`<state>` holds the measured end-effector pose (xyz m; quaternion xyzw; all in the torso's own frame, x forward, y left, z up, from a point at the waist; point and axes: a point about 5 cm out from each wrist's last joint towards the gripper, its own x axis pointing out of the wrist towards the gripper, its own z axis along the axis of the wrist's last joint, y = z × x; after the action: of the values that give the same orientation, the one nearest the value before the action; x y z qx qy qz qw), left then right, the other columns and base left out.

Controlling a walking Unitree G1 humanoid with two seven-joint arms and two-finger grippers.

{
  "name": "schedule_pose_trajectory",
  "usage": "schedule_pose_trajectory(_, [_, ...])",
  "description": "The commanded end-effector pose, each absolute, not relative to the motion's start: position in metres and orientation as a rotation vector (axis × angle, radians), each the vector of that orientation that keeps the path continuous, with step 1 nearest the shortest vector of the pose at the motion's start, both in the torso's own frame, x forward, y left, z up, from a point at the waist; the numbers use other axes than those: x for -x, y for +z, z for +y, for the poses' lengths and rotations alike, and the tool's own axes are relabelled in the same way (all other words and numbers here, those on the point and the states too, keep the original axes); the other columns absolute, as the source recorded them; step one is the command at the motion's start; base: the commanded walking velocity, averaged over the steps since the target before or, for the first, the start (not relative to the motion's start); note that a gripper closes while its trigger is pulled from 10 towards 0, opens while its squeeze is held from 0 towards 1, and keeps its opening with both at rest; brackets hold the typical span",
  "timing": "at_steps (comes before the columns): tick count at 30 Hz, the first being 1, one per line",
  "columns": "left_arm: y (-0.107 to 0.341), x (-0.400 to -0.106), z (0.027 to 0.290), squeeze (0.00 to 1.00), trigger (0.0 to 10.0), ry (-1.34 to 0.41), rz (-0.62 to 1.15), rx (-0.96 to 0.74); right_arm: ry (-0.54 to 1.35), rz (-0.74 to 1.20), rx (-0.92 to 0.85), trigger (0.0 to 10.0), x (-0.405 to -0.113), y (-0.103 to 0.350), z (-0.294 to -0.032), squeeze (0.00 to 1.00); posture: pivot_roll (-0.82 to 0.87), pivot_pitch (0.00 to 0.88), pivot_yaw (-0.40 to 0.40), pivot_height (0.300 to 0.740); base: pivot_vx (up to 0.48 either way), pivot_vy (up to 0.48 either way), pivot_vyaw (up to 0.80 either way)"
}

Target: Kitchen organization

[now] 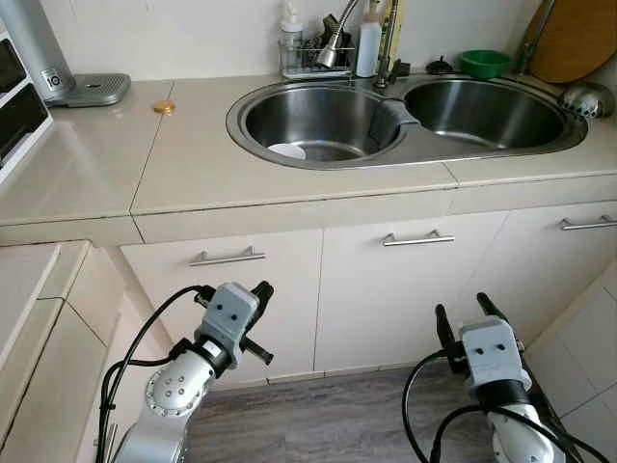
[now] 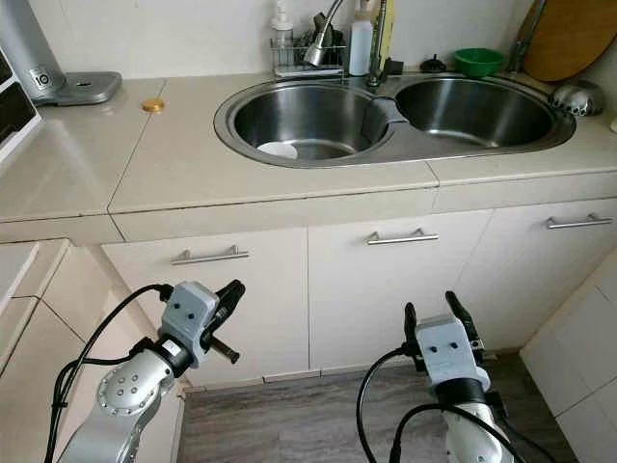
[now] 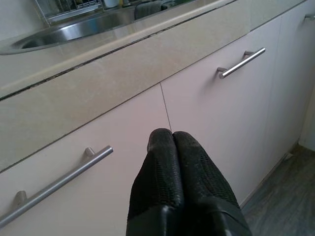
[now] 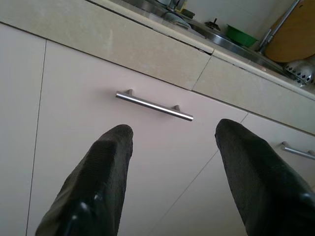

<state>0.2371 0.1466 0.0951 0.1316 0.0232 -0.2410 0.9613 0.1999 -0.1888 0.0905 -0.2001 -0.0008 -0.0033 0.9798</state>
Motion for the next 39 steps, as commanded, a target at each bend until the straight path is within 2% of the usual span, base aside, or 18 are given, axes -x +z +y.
schedule_pose_trajectory(1, [0.091, -0.270, 0.117, 0.00, 10.0, -0.536, 0.102, -0.209, -0.061, 0.161, 0.213, 10.0, -0.167, 0.090, -0.169, 0.00, 0.00, 0.000, -0.003, 0.740, 0.000, 0.000, 0.00])
schedule_pose_trajectory(28, [0.091, -0.269, 0.116, 0.00, 10.0, -0.552, 0.089, -0.225, -0.052, 0.153, 0.244, 10.0, -0.165, 0.097, -0.168, 0.00, 0.00, 0.000, -0.007, 0.740, 0.000, 0.000, 0.00])
schedule_pose_trajectory(30, [0.091, -0.269, 0.116, 0.00, 10.0, -0.551, 0.086, -0.226, -0.054, 0.149, 0.273, 10.0, -0.166, 0.099, -0.168, 0.00, 0.00, 0.000, -0.009, 0.740, 0.000, 0.000, 0.00])
schedule_pose_trajectory(34, [0.094, -0.269, 0.117, 0.00, 10.0, -0.548, 0.072, -0.235, -0.080, 0.087, 0.441, 10.0, -0.171, 0.105, -0.175, 0.00, 0.01, 0.000, -0.008, 0.740, 0.000, 0.000, 0.00])
schedule_pose_trajectory(35, [0.097, -0.269, 0.117, 0.00, 10.0, -0.547, 0.063, -0.237, -0.076, 0.046, 0.532, 10.0, -0.174, 0.108, -0.177, 0.00, 0.01, 0.000, -0.004, 0.740, 0.000, 0.000, 0.00])
schedule_pose_trajectory(39, [0.102, -0.270, 0.117, 0.00, 10.0, -0.544, 0.051, -0.240, -0.028, -0.025, 0.584, 10.0, -0.192, 0.113, -0.172, 0.00, 0.02, 0.000, 0.014, 0.740, 0.000, 0.000, 0.00])
